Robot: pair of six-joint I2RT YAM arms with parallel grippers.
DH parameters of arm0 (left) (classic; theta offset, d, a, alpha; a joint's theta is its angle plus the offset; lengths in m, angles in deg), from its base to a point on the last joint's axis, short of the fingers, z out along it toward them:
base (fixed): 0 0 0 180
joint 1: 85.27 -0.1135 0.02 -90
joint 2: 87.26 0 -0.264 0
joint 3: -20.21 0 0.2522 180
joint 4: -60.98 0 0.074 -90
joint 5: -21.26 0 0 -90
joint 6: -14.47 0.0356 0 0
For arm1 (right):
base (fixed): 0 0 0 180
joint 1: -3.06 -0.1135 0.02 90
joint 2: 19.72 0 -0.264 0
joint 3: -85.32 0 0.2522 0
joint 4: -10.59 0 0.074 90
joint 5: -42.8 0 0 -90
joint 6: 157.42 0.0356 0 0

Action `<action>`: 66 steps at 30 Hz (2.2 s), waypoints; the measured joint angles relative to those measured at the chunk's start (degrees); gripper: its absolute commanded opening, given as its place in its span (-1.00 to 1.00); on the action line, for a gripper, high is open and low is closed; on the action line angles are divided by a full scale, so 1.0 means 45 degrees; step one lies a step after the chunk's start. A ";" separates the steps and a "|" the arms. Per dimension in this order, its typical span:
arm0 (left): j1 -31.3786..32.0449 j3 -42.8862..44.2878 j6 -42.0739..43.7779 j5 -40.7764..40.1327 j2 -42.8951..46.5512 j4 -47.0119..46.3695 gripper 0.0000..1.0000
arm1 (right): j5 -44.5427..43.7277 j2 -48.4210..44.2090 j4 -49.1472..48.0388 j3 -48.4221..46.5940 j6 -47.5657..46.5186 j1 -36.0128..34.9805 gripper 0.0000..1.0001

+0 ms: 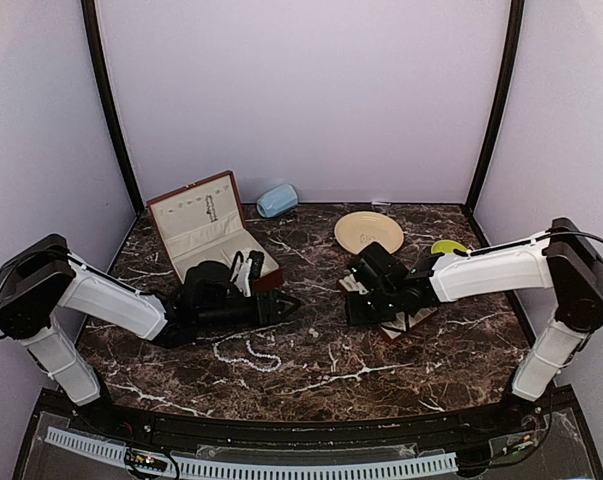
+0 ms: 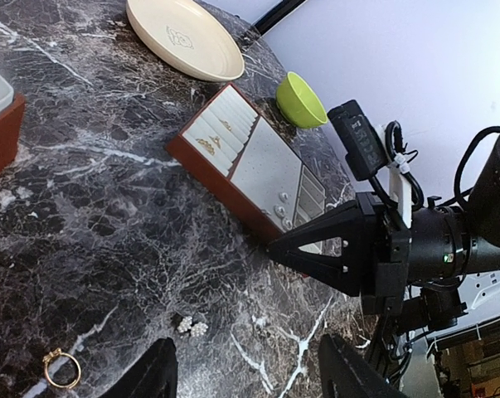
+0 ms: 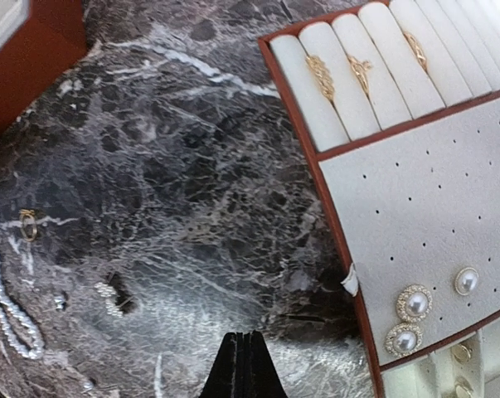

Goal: Organize the mixed jewelry
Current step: Pick up the earring from the center of the board, then pass from the right arm to the left

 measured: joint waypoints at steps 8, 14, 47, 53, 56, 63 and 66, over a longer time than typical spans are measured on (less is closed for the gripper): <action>0.0015 0.0044 -0.0131 0.0855 -0.0481 -0.1049 0.36 | 0.1297 -0.1496 -0.2254 0.0797 0.0510 0.0000 -1.00; 0.0112 0.0044 0.0471 0.1593 -0.0461 -0.2429 0.54 | 0.2531 -0.2613 -0.4279 0.1268 0.0976 0.0000 -1.00; 0.0306 0.0180 0.1151 0.3910 0.0296 -0.5751 -0.04 | 0.6611 -0.3502 -0.9646 0.2181 0.2157 0.0005 -1.00; 0.0316 0.0228 0.1200 0.3759 0.0311 -0.5644 -0.25 | 0.6805 -0.3487 -0.9656 0.2181 0.2152 0.0005 -1.00; 0.0316 0.0253 0.1205 0.3672 0.0311 -0.5644 -0.33 | 0.6853 -0.3487 -0.9651 0.2181 0.2152 0.0005 -1.00; 0.0316 0.0253 0.1103 0.3580 0.0311 -0.5639 -0.50 | 0.6989 -0.3468 -0.9763 0.2181 0.2152 0.0000 -1.00; 0.0316 0.0253 0.1064 0.3531 0.0311 -0.5639 -0.55 | 0.7053 -0.3468 -0.9831 0.2181 0.2147 0.0005 -1.00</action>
